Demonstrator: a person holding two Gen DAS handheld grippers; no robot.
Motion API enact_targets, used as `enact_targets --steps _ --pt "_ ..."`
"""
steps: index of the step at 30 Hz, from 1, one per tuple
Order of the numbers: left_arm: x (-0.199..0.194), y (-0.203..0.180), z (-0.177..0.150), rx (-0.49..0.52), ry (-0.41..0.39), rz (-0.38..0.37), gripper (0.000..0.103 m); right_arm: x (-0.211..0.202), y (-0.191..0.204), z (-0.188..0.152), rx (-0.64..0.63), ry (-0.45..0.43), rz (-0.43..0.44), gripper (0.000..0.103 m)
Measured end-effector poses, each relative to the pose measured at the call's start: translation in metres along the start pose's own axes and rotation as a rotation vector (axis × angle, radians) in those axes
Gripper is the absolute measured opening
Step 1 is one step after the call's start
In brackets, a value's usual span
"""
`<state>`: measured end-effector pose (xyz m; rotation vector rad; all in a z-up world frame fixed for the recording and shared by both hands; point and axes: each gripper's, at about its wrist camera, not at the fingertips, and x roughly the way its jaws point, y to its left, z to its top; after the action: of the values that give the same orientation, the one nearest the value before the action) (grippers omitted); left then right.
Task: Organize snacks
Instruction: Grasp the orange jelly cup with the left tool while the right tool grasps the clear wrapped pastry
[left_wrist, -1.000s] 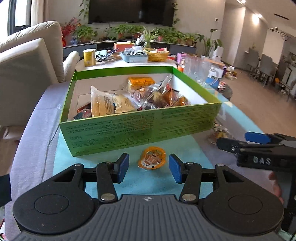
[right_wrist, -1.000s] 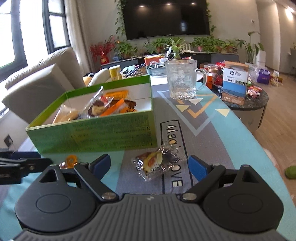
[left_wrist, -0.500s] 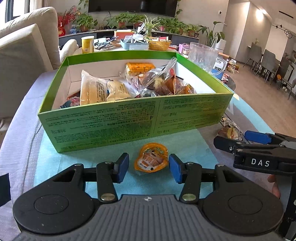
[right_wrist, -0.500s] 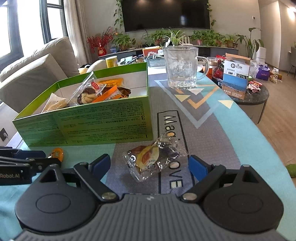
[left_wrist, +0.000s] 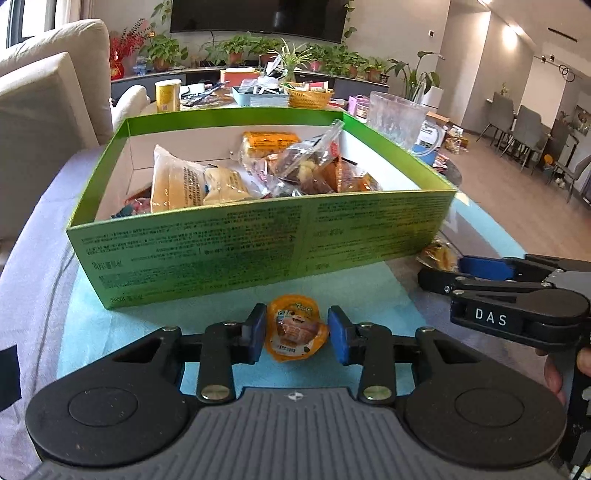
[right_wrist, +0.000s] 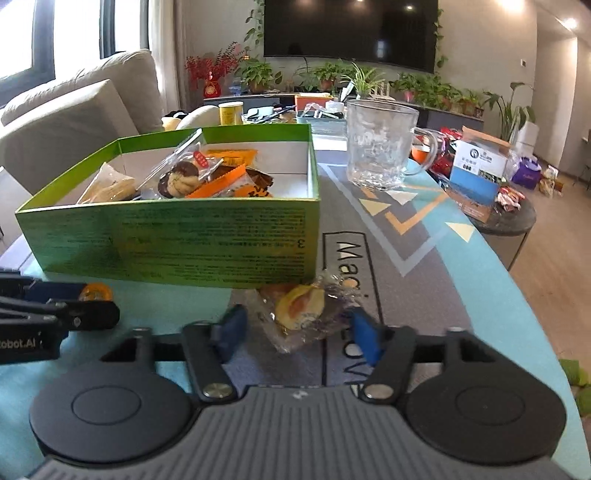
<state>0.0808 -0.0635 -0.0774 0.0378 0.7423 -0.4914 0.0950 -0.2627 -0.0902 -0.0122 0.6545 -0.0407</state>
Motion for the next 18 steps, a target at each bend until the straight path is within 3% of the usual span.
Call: enact_targets --steps 3,12,18 --pt "-0.010 -0.004 -0.001 0.008 -0.023 0.001 0.033 -0.009 -0.001 0.001 0.009 -0.009 0.015 0.040" --pt "-0.043 -0.005 0.004 -0.001 -0.104 -0.005 0.033 -0.032 0.000 0.003 0.034 -0.042 0.050 0.029" --pt "-0.055 0.000 0.007 -0.019 -0.132 0.006 0.033 -0.054 0.001 0.004 0.038 -0.056 0.105 0.027"
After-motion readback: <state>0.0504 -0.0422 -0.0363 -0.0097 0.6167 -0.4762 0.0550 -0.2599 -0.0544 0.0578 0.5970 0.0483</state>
